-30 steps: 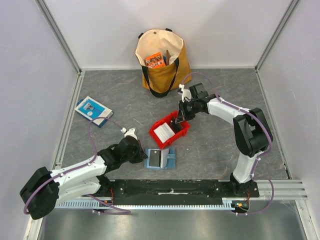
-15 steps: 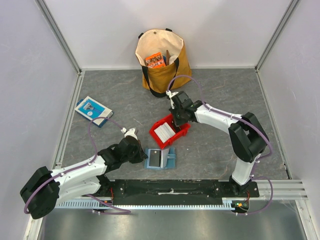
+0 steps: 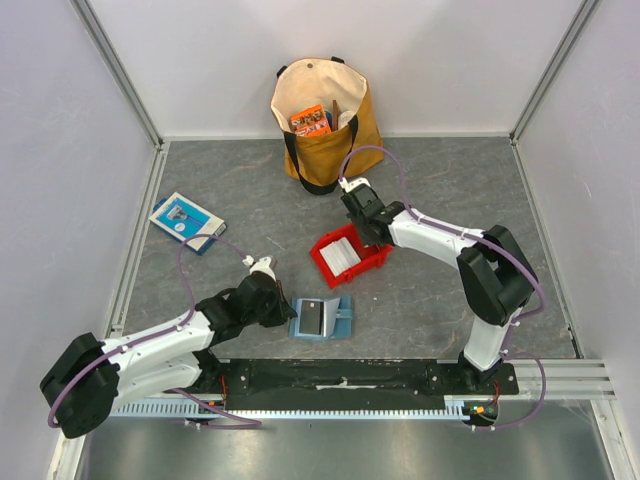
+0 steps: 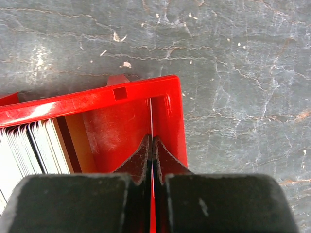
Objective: Put the credit cards into the card holder
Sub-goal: Pick up the credit card from the storage box.
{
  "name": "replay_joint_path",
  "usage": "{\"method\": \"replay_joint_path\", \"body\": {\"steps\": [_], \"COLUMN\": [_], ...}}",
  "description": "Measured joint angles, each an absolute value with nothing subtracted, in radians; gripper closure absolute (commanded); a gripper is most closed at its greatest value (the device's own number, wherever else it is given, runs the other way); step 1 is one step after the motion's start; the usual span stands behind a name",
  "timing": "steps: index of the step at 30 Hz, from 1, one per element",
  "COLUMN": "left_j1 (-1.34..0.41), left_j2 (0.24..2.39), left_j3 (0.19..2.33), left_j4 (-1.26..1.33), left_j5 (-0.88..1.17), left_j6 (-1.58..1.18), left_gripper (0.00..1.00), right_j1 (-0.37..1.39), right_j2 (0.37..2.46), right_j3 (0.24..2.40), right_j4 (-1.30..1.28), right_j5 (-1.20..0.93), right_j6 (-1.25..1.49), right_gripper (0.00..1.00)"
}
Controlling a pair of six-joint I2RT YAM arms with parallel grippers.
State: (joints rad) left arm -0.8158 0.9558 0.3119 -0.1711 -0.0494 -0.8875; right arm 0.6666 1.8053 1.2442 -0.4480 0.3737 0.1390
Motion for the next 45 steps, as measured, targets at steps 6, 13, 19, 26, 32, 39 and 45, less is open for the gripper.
{"method": "replay_joint_path", "body": {"steps": [6,13,19,26,32,39,45], "left_j1": [-0.816,-0.816,-0.816,-0.816,-0.816,-0.816,-0.816], "left_j2": [0.956,0.955,0.953,0.942,0.939,0.939,0.939], "left_j3": [0.312,0.312,0.312,0.312,0.312,0.312,0.312], "left_j4": [-0.169,-0.169,-0.169,-0.170,-0.170,-0.170,-0.170], "left_j5": [-0.048,-0.047,-0.046,-0.045,-0.045,-0.045,-0.044], "left_j6": [-0.888,-0.888,-0.887,-0.887,-0.887,-0.887,-0.887], "left_gripper": [0.98,0.98,0.98,0.98,0.98,0.98,0.98], "right_j1": [0.636,0.627,0.631,0.633,0.632,0.620,0.607], "right_j2": [1.805,1.806,1.814,1.824,1.826,1.818,1.811], "right_j3": [1.244,1.238,1.238,1.244,1.248,1.248,1.248], "right_j4": [-0.450,-0.448,-0.436,-0.436,-0.435,-0.438,-0.440], "right_j5": [0.335,0.260,0.251,0.265,0.268,0.232,0.203], "right_j6": [0.117,0.106,0.106,0.107,0.107,0.107,0.112], "right_gripper": [1.00,0.94,0.92,0.95,1.00,1.00,1.00]}}
